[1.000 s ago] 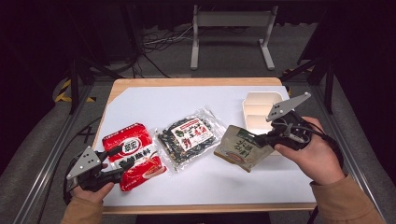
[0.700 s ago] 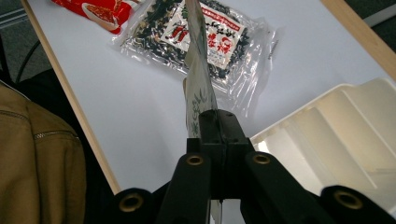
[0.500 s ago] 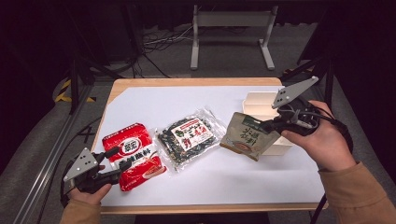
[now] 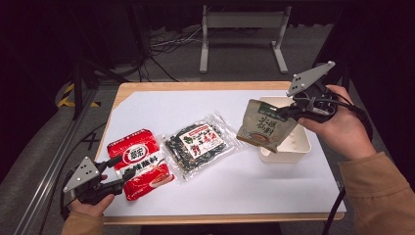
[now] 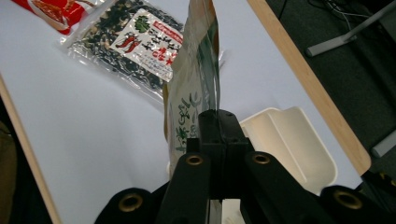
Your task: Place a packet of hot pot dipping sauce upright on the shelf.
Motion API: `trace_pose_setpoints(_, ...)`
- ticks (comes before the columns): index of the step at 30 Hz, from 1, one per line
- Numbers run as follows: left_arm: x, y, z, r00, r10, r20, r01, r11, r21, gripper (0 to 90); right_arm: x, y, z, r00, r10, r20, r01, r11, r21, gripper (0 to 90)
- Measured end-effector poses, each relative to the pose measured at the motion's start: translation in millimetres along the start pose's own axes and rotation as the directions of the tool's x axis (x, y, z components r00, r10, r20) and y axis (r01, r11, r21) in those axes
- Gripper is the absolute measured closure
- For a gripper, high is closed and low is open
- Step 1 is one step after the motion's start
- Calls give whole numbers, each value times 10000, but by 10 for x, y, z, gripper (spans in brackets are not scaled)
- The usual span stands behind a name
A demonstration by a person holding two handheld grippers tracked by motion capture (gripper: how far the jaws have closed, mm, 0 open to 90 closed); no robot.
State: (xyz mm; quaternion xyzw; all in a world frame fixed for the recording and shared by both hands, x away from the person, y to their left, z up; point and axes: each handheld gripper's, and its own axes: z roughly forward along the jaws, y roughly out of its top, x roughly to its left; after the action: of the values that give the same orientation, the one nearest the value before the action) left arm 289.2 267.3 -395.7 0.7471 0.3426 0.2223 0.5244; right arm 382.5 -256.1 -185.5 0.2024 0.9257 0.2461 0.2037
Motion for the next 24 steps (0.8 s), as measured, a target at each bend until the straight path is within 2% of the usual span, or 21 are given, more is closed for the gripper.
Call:
trace_pose_setpoints(3,0,0,3,10000,-10,2,10,10000,-24,346,-59,19,6,9999,-104,137,104,9999,10,900)
trace_pose_setpoints(7,3,2,11,10000,-44,28,44,10000,-10,346,-192,82,23,9973,-501,541,494,9987,132,900)
trace_pose_setpoints(12,12,4,10,10000,-27,27,27,10000,9,346,-303,129,42,9945,-661,817,645,9977,221,900)
trace_pose_setpoints(15,14,2,12,10000,-84,43,84,10000,-15,346,-426,140,63,9909,-786,1093,762,9968,252,900)
trace_pose_setpoints(19,13,-1,14,9999,-125,46,125,9999,-5,346,-566,133,114,9891,-886,1179,856,9959,306,900)
trace_pose_setpoints(24,15,-13,-2,9999,-121,-5,121,9999,26,346,-714,138,186,9827,-1360,1260,1325,9905,359,900)
